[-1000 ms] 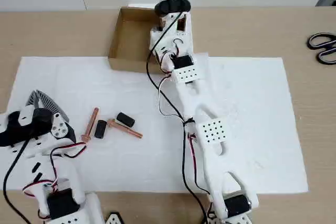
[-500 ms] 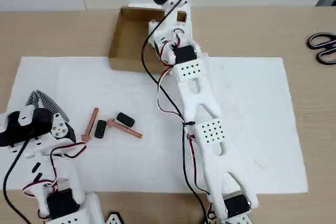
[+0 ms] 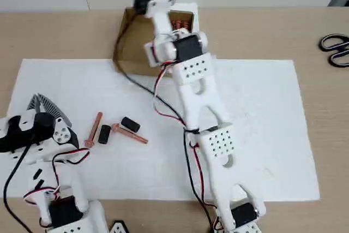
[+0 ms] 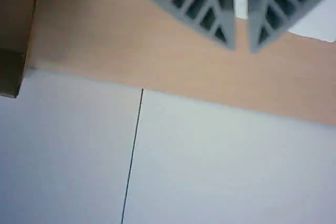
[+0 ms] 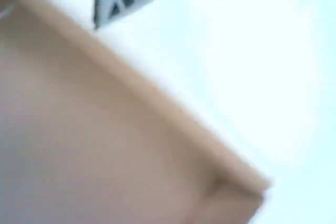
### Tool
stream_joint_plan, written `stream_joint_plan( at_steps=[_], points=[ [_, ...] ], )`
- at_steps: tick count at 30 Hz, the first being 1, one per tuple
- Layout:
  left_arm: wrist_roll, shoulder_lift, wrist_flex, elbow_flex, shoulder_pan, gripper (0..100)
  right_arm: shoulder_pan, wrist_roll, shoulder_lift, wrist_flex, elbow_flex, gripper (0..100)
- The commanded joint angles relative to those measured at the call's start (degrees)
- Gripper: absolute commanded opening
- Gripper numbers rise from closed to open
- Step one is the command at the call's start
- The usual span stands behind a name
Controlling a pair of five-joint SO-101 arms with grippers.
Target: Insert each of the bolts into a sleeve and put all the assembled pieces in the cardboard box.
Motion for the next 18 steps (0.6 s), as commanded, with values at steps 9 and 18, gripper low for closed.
stream_joint_plan(
  at_steps=[9, 18],
  points=[
    [-0.44, -0.79, 0.26, -0.57, -0.26, 1, -6.73, 2.64, -22.73, 1.45, 39.47, 21.7],
    [-0.35, -0.79, 3.78, -1.54, -11.69, 1, -8.84, 2.81, -33.63, 1.36, 46.59, 21.6]
  ],
)
